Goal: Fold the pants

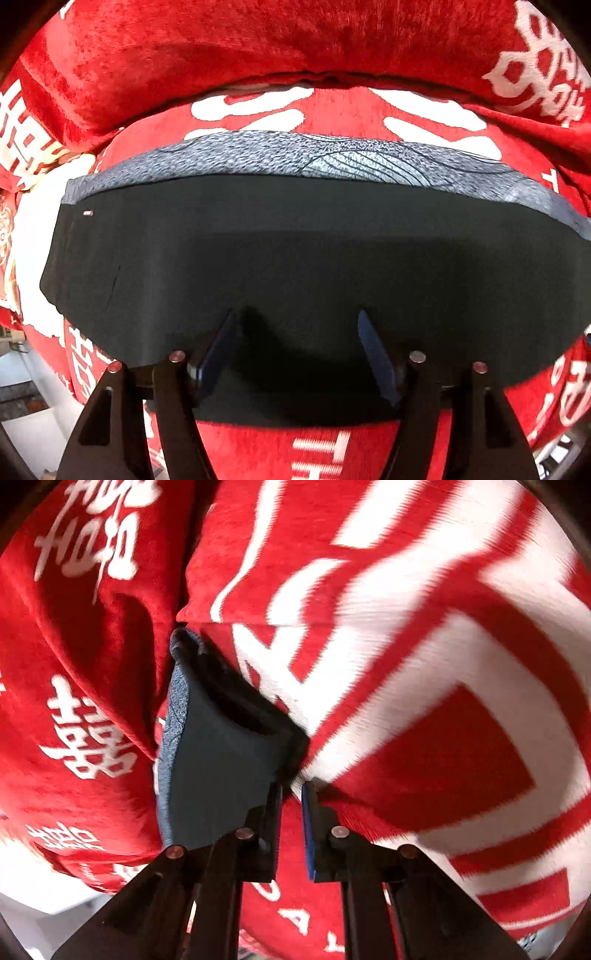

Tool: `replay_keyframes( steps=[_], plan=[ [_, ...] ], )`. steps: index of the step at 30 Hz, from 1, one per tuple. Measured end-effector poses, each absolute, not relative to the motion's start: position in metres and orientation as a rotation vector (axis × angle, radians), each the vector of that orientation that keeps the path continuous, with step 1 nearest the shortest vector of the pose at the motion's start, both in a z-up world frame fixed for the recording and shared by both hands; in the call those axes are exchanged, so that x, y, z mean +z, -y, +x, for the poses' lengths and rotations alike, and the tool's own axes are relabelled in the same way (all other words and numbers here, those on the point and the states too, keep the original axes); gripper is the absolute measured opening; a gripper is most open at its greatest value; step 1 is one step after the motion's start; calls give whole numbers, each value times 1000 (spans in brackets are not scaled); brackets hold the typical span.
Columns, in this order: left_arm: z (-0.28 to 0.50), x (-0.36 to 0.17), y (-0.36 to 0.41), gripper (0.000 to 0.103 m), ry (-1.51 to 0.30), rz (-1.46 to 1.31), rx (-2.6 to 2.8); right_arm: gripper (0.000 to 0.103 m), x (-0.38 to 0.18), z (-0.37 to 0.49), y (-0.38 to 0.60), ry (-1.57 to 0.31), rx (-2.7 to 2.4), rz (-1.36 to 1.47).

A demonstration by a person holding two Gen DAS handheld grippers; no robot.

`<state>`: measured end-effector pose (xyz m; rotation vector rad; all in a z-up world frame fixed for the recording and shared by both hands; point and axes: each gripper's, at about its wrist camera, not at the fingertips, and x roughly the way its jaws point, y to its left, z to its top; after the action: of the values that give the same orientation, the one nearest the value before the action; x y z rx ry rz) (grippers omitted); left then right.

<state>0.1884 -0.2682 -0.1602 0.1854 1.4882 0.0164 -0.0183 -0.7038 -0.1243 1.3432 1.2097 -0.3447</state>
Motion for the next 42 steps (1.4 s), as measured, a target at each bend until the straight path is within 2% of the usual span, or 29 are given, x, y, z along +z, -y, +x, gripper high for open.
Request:
replay_keyframes(
  steps=[4, 9, 16, 21, 28, 30, 35, 42],
  plan=[
    [175, -142, 241, 69, -1489, 154, 15, 16, -89, 3, 668, -1314, -156, 1141],
    [162, -124, 184, 69, -1477, 110, 66, 29, -77, 47, 564, -1384, 100, 1061],
    [174, -113, 86, 69, -1426, 103, 81, 30, -104, 87, 395, -1420, 342, 1134],
    [201, -121, 21, 69, -1368, 143, 54, 30, -139, 101, 312, -1440, 345, 1202],
    [217, -171, -22, 70, -1415, 171, 26, 30, -160, 97, 281, -1368, 268, 1285],
    [214, -175, -29, 81, -1384, 142, 36, 30, -161, 101, 276, -1351, 271, 1278],
    [214, -177, -36, 81, -1385, 118, -1, 30, -166, 114, 265, -1365, 271, 1278],
    [216, -181, -40, 81, -1384, 105, -13, 32, -163, 89, 263, -1438, 257, 1176]
  ],
)
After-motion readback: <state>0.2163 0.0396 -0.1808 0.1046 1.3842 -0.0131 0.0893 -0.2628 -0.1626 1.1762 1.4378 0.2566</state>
